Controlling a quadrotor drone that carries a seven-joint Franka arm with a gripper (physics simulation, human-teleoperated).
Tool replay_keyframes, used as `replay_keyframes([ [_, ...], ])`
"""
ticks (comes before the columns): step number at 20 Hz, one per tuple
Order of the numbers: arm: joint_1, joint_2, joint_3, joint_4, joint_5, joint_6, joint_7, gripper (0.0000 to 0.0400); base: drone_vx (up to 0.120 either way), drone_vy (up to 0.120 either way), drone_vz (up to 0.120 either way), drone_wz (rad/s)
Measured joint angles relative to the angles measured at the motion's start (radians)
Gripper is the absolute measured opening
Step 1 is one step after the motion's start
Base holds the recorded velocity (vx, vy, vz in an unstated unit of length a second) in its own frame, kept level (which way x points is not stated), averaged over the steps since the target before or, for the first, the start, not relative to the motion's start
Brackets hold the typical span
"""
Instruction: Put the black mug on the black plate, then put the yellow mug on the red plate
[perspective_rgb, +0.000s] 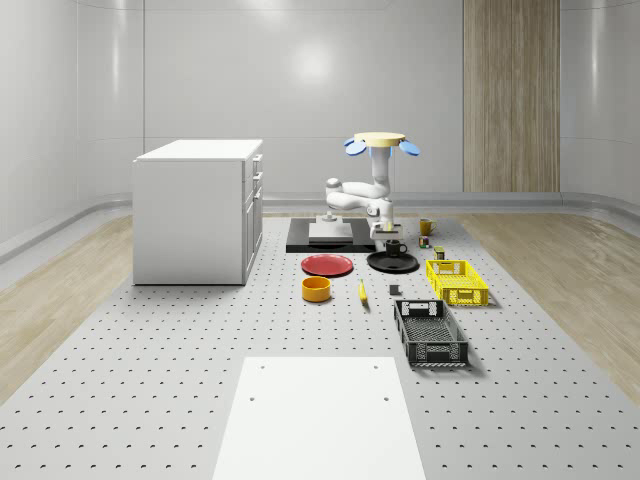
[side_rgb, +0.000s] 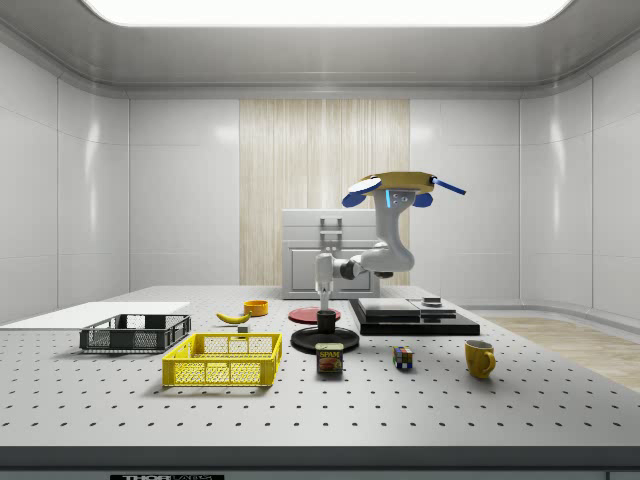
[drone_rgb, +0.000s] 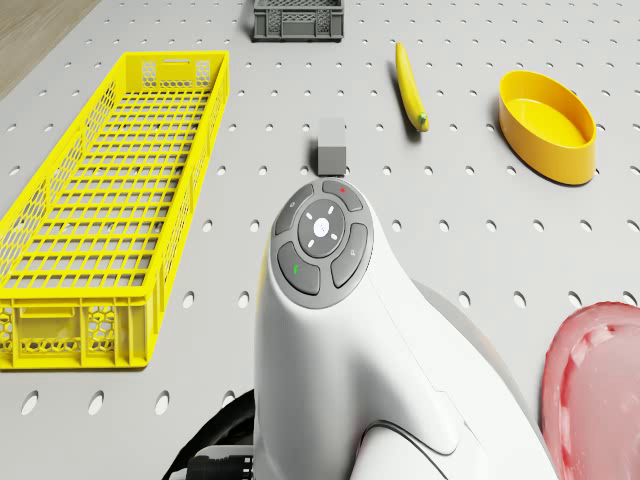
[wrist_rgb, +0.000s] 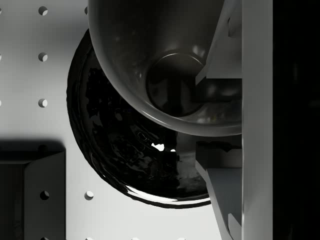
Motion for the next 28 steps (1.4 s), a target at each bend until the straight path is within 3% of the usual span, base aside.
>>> replay_keyframes([
  [9, -0.01, -0.008, -0.075, 0.015, -0.07, 0.031, 0.0, 0.011, 0.0, 0.0, 0.0, 0.0],
  [10, -0.01, -0.009, -0.079, 0.015, -0.073, 0.032, 0.0, 0.0133, 0.0, 0.0, 0.0, 0.0],
  [11, -0.011, -0.009, -0.082, 0.016, -0.076, 0.033, 0.0, 0.0192, 0.0, 0.0, 0.0, 0.0],
  [13, -0.012, -0.009, -0.086, 0.017, -0.081, 0.035, 0.0, 0.0274, 0.0, 0.0, 0.0, 0.0],
  [16, -0.01, -0.008, -0.076, 0.015, -0.071, 0.031, 0.0, 0.034, 0.0, 0.0, 0.0, 0.0],
  [21, -0.002, -0.006, -0.013, 0.002, -0.011, 0.009, 0.001, 0.0383, 0.0, 0.0, 0.0, 0.0],
  [28, 0.002, -0.008, 0.061, -0.007, 0.06, -0.009, 0.002, 0.0397, -0.046, 0.034, 0.12, 0.0],
])
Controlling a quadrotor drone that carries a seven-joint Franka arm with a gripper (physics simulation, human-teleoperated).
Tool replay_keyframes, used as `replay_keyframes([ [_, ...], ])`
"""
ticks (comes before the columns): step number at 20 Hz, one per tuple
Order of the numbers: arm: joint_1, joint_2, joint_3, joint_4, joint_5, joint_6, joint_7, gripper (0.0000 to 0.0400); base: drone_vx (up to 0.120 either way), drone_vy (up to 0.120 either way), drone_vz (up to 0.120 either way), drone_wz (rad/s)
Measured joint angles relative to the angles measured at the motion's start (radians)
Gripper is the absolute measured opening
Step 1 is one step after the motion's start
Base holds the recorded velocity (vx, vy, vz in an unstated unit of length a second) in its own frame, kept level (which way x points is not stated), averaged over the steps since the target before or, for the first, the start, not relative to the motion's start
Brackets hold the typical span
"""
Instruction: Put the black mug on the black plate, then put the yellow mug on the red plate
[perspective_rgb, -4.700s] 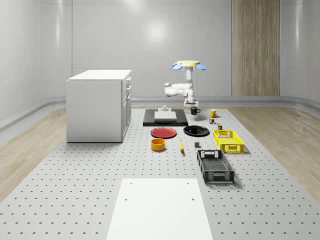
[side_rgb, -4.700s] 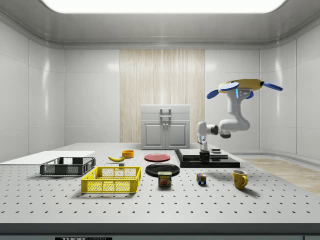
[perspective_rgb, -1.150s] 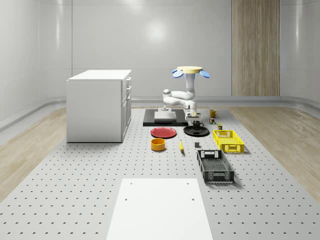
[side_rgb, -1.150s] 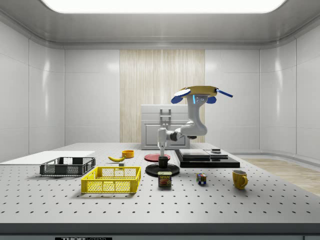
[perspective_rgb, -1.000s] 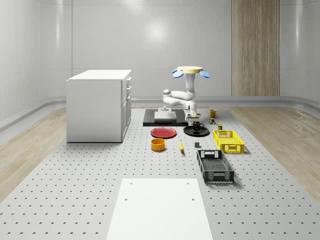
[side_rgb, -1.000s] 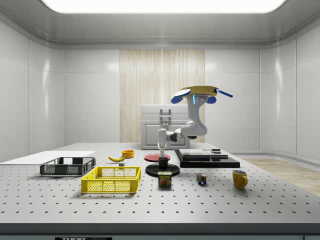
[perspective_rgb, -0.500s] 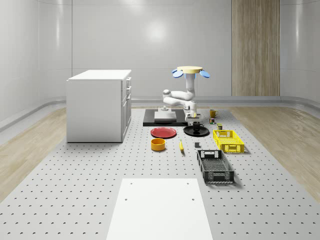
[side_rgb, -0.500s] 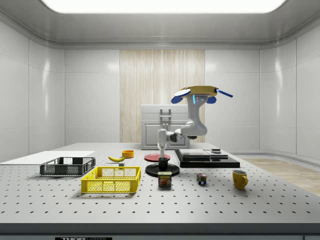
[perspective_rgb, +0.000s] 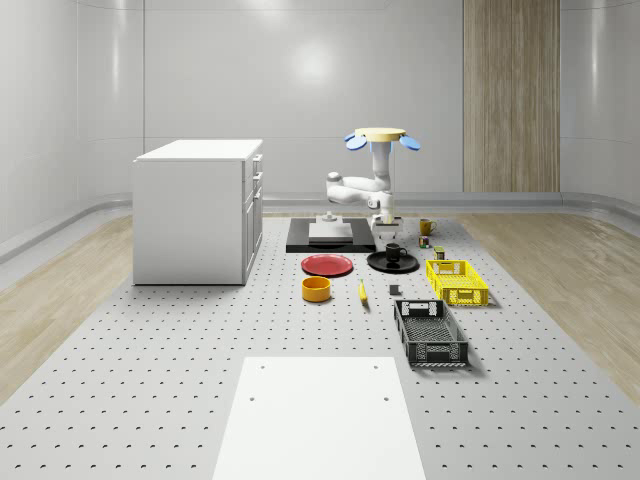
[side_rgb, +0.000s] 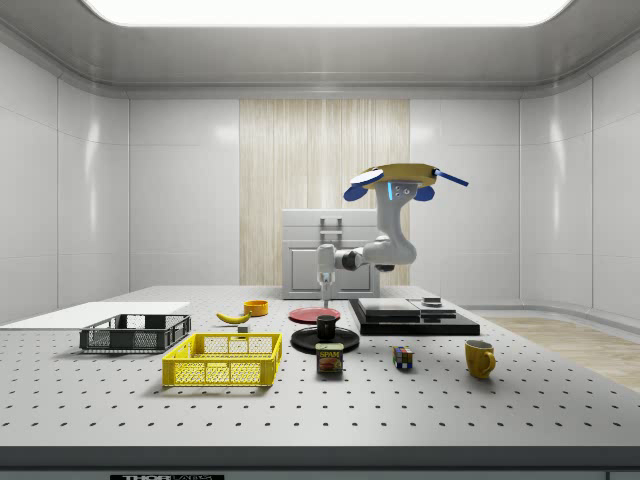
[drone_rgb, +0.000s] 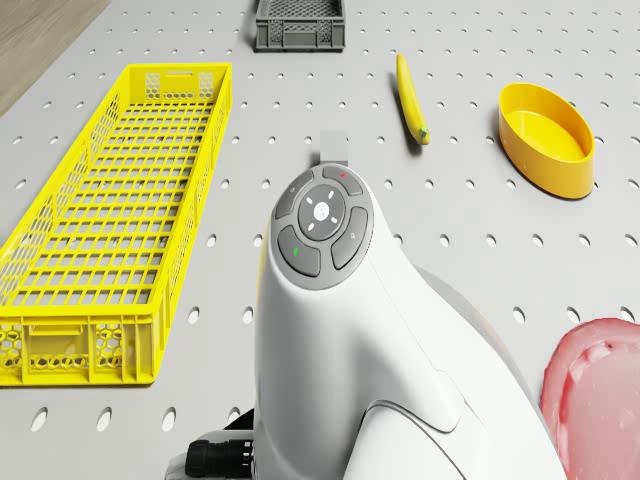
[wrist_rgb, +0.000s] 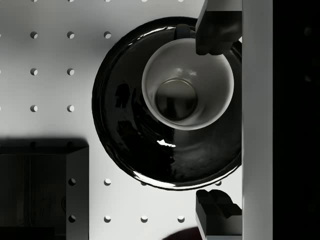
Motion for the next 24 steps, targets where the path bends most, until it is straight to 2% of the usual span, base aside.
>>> replay_keyframes([
  [7, 0.0, -0.007, 0.021, -0.002, 0.022, 0.001, 0.001, 0.0399, -0.114, 0.12, 0.109, 0.0],
  [15, -0.001, -0.015, 0.026, -0.002, 0.029, 0.008, 0.002, 0.04, 0.0, 0.12, 0.0, 0.0],
  [24, -0.002, -0.024, 0.028, -0.002, 0.033, 0.016, 0.003, 0.04, -0.12, 0.12, 0.0, 0.0],
])
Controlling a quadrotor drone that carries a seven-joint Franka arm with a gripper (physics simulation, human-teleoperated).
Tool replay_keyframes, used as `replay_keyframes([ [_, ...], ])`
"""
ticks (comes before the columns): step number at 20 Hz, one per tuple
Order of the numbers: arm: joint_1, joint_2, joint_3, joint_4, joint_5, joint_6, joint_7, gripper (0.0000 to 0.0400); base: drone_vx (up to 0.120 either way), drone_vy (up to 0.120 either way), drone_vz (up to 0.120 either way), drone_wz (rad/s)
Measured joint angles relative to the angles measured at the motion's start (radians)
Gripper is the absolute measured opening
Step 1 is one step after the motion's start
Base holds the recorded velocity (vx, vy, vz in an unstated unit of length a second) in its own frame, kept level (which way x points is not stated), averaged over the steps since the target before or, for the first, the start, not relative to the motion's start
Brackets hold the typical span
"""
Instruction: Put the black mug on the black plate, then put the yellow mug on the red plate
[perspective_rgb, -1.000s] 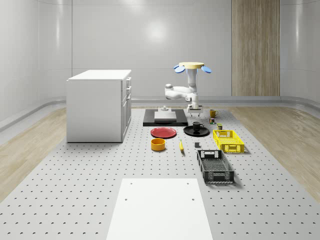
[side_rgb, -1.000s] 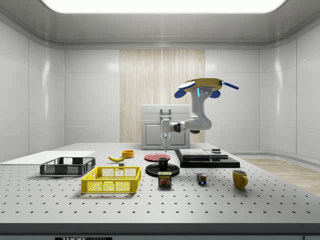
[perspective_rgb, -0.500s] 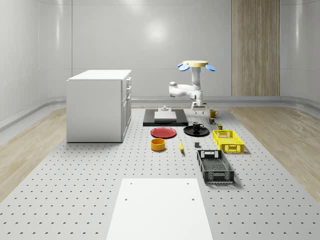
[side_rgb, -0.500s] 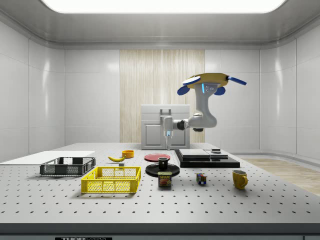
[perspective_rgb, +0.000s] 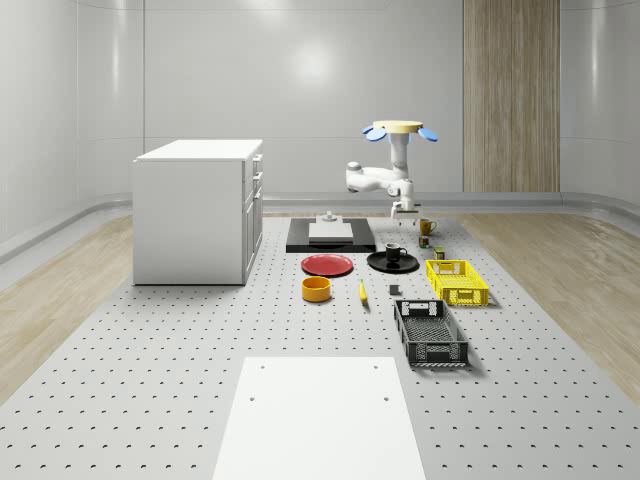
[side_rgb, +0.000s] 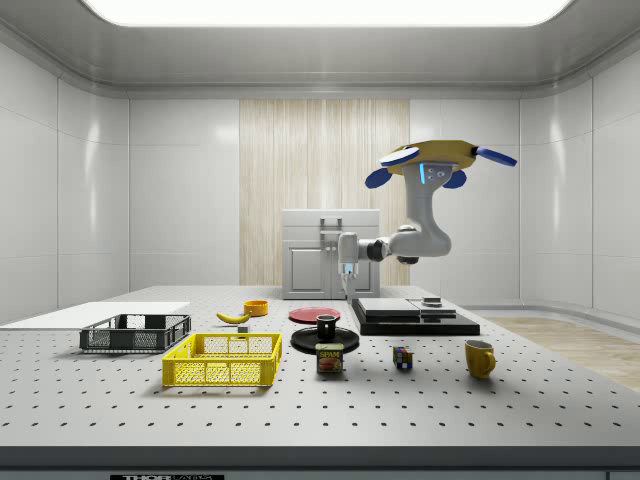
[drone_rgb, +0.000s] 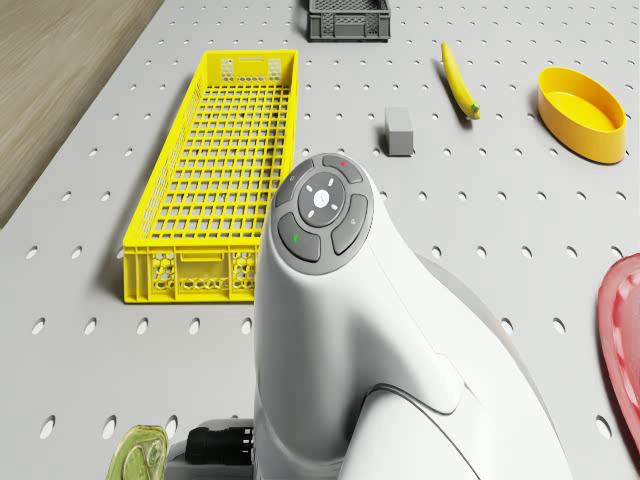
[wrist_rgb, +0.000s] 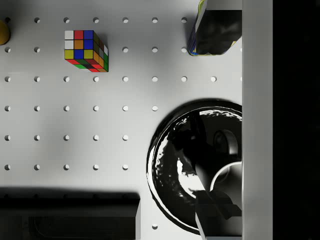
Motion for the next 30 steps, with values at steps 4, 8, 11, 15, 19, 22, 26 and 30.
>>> replay_keyframes([
  [4, 0.0, -0.003, 0.001, 0.0, 0.001, 0.003, 0.0, 0.04, -0.12, 0.07, 0.0, 0.0],
  [8, -0.001, -0.006, 0.001, 0.0, 0.002, 0.006, 0.001, 0.04, -0.12, 0.04, 0.0, 0.0],
  [11, -0.001, -0.008, 0.001, 0.0, 0.003, 0.008, 0.001, 0.04, -0.12, 0.12, 0.0, 0.0],
  [15, -0.001, -0.011, 0.002, 0.0, 0.004, 0.01, 0.001, 0.04, -0.12, 0.06, 0.0, 0.0],
  [19, -0.001, -0.013, 0.002, 0.0, 0.005, 0.012, 0.001, 0.04, -0.12, 0.07, 0.0, 0.0],
  [22, -0.002, -0.014, 0.002, 0.0, 0.006, 0.014, 0.001, 0.04, -0.12, 0.12, 0.0, 0.0],
  [26, -0.002, -0.016, 0.002, 0.0, 0.006, 0.015, 0.001, 0.04, -0.12, 0.07, 0.0, 0.0],
  [30, -0.002, -0.018, 0.003, 0.0, 0.007, 0.017, 0.001, 0.04, -0.12, 0.0, 0.0, 0.0],
])
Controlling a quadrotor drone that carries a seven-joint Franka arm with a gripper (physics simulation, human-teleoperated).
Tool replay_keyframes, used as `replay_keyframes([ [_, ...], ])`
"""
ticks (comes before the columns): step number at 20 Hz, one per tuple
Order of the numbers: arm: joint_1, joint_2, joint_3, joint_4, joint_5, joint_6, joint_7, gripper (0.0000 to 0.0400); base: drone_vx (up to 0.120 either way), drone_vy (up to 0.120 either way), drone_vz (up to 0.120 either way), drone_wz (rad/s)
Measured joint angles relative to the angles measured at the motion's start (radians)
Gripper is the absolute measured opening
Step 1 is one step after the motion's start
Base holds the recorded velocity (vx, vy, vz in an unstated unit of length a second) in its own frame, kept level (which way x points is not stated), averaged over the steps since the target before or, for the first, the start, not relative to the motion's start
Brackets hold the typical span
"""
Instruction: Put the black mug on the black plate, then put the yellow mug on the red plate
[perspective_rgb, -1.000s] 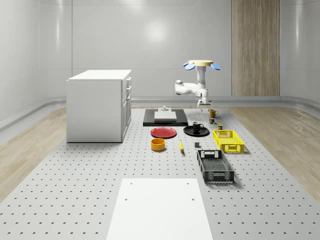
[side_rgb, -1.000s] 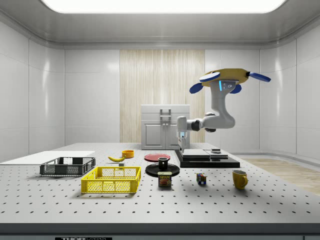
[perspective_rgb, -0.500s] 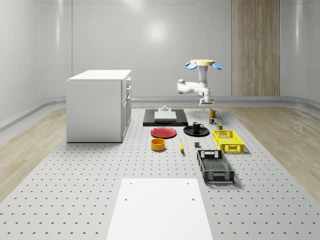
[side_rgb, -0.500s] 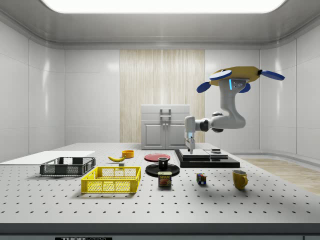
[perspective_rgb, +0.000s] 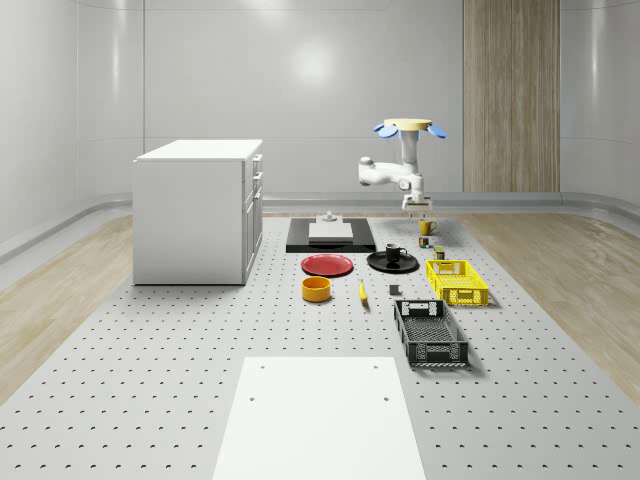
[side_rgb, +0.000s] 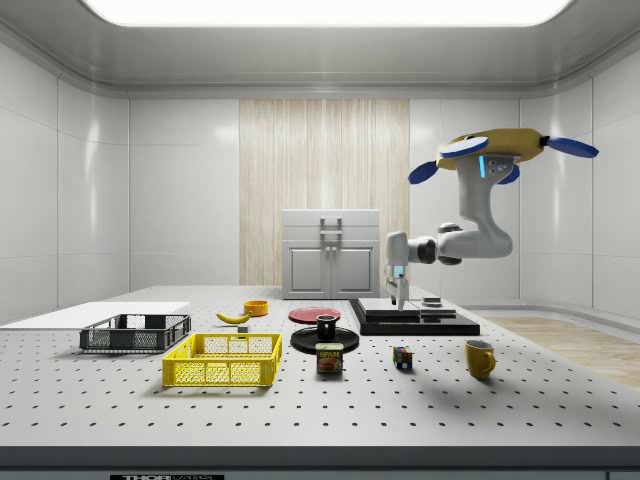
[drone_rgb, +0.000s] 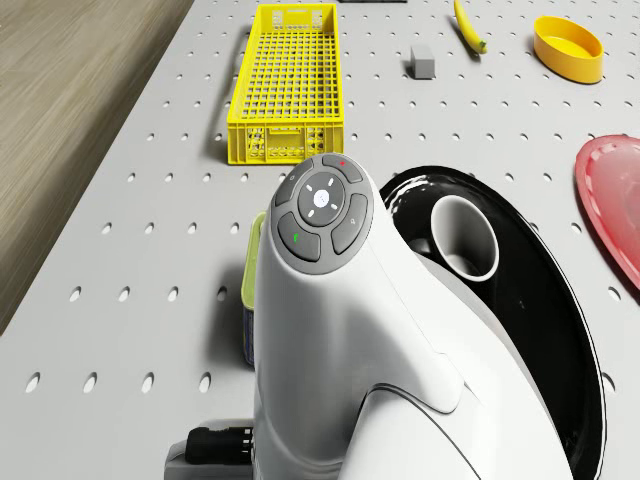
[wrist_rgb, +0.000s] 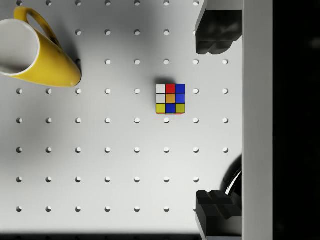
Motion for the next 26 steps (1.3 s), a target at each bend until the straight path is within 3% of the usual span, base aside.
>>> replay_keyframes([
  [17, -0.001, -0.005, 0.001, 0.0, 0.002, 0.005, 0.0, 0.04, -0.12, 0.047, 0.0, 0.0],
  [26, -0.001, -0.007, 0.001, 0.0, 0.003, 0.007, 0.001, 0.04, -0.12, 0.009, -0.102, 0.0],
])
